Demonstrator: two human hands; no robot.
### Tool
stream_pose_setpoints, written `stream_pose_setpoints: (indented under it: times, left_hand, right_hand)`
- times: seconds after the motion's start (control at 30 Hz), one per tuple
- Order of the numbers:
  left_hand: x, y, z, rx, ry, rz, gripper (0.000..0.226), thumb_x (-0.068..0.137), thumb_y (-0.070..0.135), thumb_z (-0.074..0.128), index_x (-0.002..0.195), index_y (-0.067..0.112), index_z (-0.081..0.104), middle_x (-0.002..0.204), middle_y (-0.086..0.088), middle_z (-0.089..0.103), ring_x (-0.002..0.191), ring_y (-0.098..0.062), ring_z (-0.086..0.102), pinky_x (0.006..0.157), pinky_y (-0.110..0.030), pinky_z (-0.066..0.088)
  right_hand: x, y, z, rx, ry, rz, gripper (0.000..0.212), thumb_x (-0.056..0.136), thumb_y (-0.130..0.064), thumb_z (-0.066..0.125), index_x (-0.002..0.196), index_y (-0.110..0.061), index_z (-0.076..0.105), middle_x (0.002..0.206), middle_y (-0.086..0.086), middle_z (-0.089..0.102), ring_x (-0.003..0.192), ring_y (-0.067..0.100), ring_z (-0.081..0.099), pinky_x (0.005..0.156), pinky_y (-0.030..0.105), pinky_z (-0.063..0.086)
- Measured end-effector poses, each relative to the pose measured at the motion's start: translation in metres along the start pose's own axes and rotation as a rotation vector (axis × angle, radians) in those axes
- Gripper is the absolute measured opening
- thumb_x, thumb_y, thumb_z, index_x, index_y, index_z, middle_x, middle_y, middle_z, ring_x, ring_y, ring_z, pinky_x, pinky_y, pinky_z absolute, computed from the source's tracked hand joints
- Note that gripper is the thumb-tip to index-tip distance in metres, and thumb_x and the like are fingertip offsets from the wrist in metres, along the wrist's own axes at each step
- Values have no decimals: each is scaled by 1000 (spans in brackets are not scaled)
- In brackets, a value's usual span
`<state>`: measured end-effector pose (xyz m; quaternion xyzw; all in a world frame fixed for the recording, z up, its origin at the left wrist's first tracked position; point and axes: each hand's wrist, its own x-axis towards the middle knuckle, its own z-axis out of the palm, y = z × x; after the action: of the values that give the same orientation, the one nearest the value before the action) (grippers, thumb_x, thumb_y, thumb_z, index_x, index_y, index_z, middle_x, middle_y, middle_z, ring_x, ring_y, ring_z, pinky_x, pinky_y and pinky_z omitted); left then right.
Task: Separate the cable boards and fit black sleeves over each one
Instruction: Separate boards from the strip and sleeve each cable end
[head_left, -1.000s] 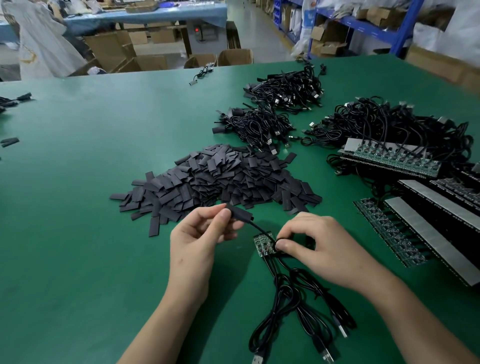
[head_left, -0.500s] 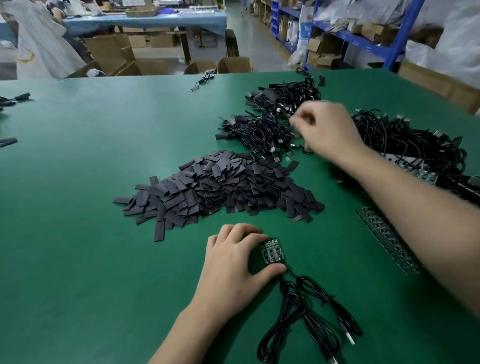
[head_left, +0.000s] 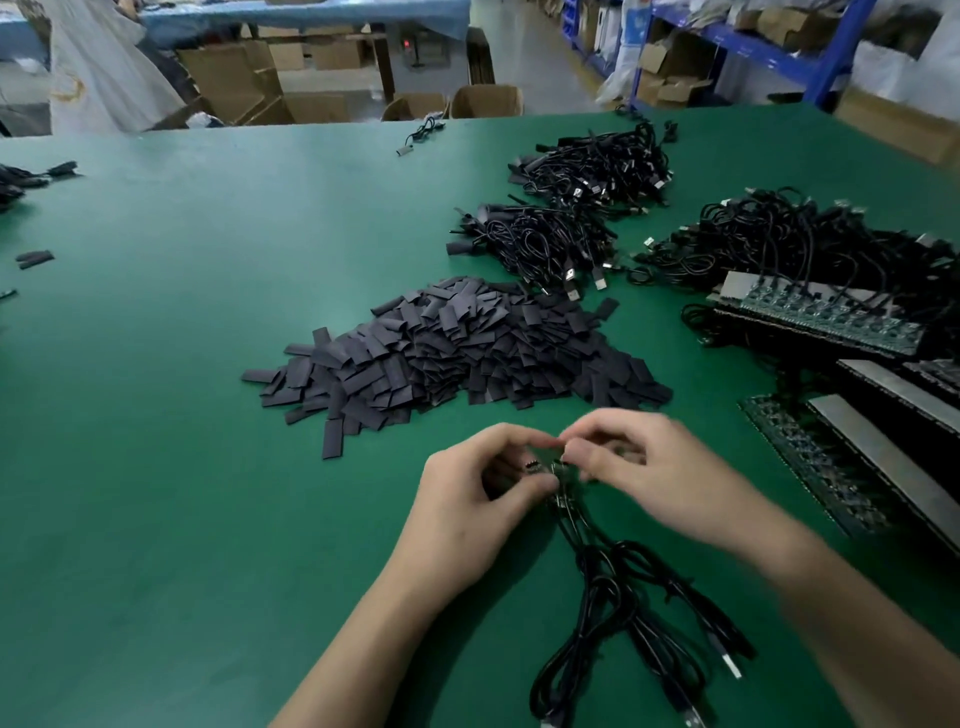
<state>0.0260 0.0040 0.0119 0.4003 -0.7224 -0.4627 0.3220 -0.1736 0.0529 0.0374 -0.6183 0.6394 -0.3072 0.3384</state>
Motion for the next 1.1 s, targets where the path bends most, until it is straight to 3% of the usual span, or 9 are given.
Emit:
stream_pose_setpoints:
  times: [0.13,0.33,0.4,0.47,0.57,0.77,0.87,1.0,1.1]
  left_hand:
    - [-2,3,-1,-144,-18,-12,27,83,8,82,103,25,75,84,-5,70,77,-22,67,76,-28,54]
    - [-3,5,-5,-473,9,0,25,77,11,78,101,18,76,77,1,67,70,-13,60,68,-20,53]
    - [-2,6,-6,-490,34,4,24,77,13,77,100,18,77,77,-1,68,67,-13,62,65,-20,53]
    - [-1,6,-5,-481,54,-3,24,75,17,78,99,18,77,77,-2,67,67,-12,63,64,-20,54]
    - [0,6,-4,-465,55,-22,25,74,19,79,99,17,77,78,-1,66,70,-10,64,64,-20,54]
    - [0,6,-4,-484,-7,-29,21,79,15,82,98,21,78,79,2,68,72,-10,65,69,-17,52]
    - [1,5,0,-430,7,-37,21,78,13,85,97,21,78,79,0,66,73,-12,65,74,-18,53]
    - [1,1,2,-268,97,-18,22,76,23,80,96,29,77,86,-6,71,79,-19,71,79,-23,56]
    - [2,-1,-1,-245,167,4,21,78,22,80,97,30,76,83,2,71,79,-21,72,78,-23,56]
  right_hand:
    - [-11,14,12,-1,30,-34,16,89,-26,79,101,-36,74,96,-15,73,87,3,66,69,15,43]
    - [-14,19,13,-26,55,-87,18,87,-17,80,93,-32,71,93,-13,68,86,0,60,73,9,40]
    - [-16,20,6,130,17,-72,18,90,-16,77,91,-31,68,95,-12,71,83,-2,61,78,16,46]
    - [-17,18,0,390,-17,-80,19,92,-14,74,89,-31,66,98,-3,75,89,9,66,84,25,53]
    - [-19,18,-6,730,-18,-125,19,88,-14,71,86,-33,68,91,4,72,83,15,64,75,26,54]
    - [-22,20,-19,1331,-109,-228,22,85,-20,82,97,-14,66,82,4,66,71,15,65,65,27,59]
    - [-23,21,-25,1467,-228,-281,17,92,-19,76,102,-11,65,83,2,66,71,12,67,62,25,61]
    - [-25,17,-26,1558,-498,-395,12,102,-12,62,109,-6,54,94,9,68,82,18,72,72,28,63]
    - [-26,17,-26,1609,-626,-402,10,102,-7,60,109,-4,53,93,13,68,73,20,67,69,30,64]
